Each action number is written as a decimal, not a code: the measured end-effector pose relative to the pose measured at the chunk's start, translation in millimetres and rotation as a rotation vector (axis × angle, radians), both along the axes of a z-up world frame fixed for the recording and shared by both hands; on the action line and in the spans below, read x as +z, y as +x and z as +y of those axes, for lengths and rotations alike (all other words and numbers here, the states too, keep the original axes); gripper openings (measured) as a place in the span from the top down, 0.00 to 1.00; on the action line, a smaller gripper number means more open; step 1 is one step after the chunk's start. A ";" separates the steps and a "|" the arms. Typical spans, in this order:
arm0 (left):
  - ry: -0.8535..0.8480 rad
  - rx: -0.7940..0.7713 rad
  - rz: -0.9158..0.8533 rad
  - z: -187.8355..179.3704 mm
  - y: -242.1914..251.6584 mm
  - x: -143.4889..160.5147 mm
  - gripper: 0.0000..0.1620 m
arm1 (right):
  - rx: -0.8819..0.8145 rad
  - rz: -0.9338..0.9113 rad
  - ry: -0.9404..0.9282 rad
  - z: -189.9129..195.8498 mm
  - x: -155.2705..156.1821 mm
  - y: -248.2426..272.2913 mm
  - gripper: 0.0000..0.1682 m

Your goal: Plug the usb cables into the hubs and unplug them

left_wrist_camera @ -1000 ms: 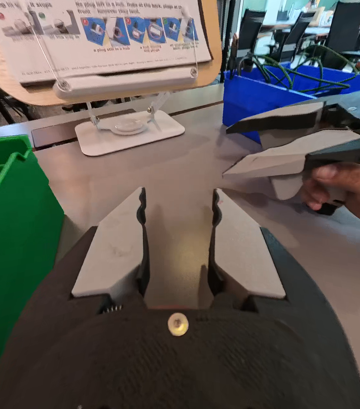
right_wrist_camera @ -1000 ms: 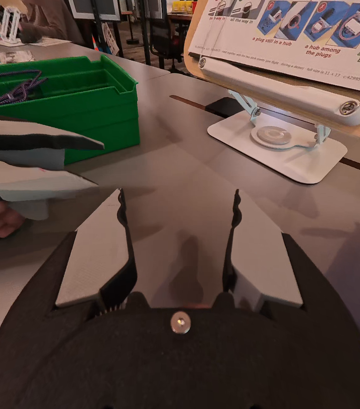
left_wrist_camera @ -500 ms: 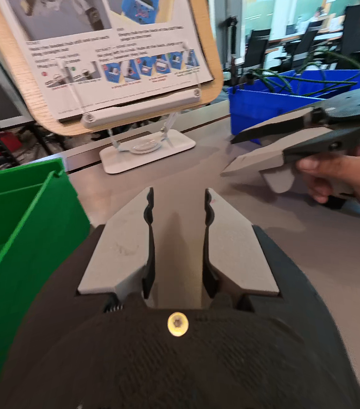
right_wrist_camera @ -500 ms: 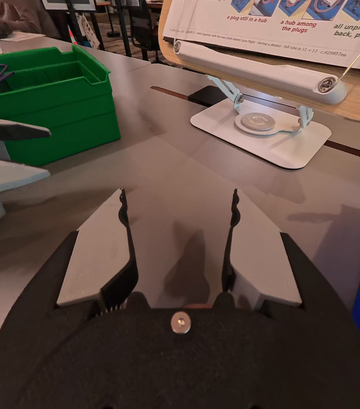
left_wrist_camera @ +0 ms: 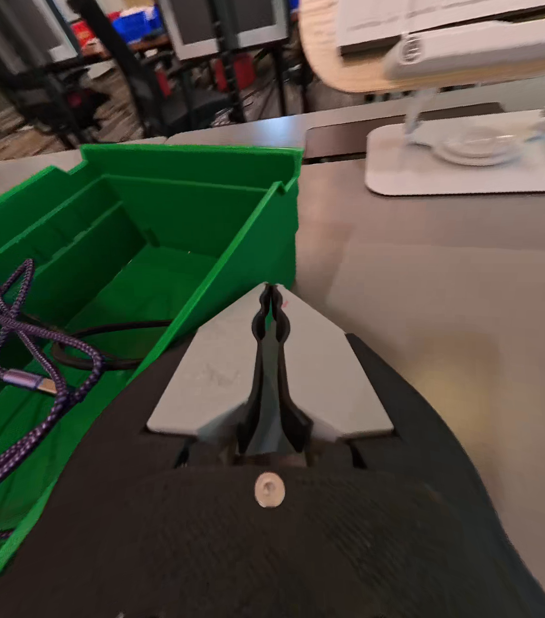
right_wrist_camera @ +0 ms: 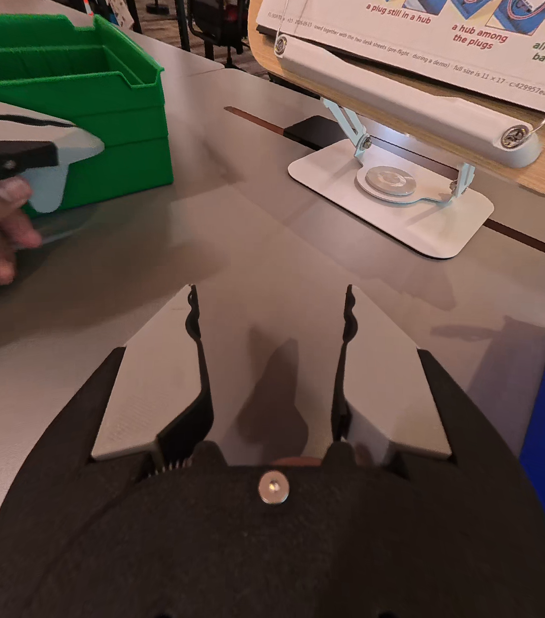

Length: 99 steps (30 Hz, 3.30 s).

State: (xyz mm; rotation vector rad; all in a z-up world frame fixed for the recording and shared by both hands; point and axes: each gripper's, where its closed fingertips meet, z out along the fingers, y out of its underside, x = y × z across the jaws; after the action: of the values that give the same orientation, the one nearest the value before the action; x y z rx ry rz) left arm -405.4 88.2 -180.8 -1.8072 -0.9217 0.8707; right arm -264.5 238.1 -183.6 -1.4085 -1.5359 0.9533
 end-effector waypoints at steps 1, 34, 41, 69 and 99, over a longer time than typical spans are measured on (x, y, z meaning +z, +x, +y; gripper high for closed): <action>0.002 0.029 0.005 -0.8 -9.2 0.9 1.00 | -0.002 0.005 -0.004 0.4 0.8 0.3 0.49; 0.140 -0.590 0.120 64.5 86.3 27.5 0.85 | 0.058 -0.043 -0.047 -14.5 -6.7 6.5 0.56; 0.174 -0.625 0.070 65.2 87.1 26.0 0.79 | 0.118 -0.052 -0.091 -21.5 -7.3 7.5 0.61; 0.024 -0.590 0.117 68.8 101.5 14.7 0.73 | -0.010 0.001 0.172 -5.5 7.3 29.4 0.55; 0.251 -0.292 -0.011 -174.1 47.2 81.9 0.61 | -0.115 0.271 0.175 -7.4 55.9 88.5 0.55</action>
State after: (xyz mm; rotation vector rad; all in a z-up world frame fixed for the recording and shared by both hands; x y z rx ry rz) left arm -358.3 -86.0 -98.9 -1.6747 -0.7153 0.5372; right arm -175.9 230.7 -127.8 -1.1787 -1.2905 0.8779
